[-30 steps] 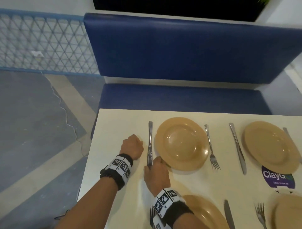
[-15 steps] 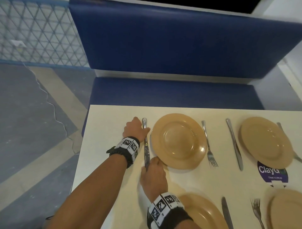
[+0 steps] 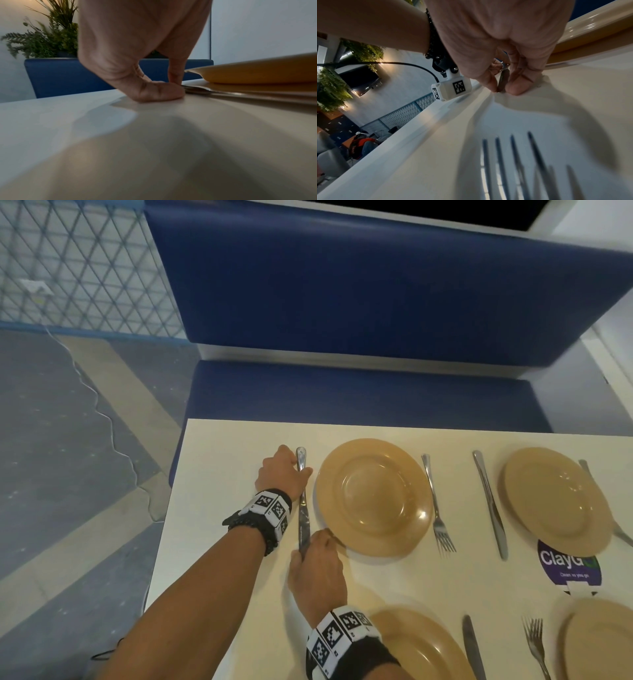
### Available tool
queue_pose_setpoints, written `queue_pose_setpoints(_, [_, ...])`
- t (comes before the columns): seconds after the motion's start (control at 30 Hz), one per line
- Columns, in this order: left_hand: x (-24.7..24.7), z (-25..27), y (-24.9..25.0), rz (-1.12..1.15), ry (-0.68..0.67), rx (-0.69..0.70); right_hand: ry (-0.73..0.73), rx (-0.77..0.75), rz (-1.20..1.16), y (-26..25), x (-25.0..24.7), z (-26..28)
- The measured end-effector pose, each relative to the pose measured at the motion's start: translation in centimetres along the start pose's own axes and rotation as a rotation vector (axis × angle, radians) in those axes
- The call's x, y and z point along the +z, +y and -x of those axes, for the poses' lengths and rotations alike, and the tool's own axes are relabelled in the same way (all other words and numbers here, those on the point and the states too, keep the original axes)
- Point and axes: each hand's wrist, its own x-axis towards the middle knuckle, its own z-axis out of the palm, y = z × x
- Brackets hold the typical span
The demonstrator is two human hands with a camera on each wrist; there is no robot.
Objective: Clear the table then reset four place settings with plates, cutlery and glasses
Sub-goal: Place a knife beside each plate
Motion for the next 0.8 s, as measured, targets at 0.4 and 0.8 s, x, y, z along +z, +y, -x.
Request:
queue_pose_setpoints(0.4, [-0.1,0.1,-0.3,0.023,-0.001,-0.002,-0.028,0.002,-0.041,-0.2,-0.8,0.6])
queue_pose_setpoints(0.8, [-4.7,3.8,1.0,0.313,0.269,0.078,0.029,-0.160,-0.192,0.2,-5.6,3.3])
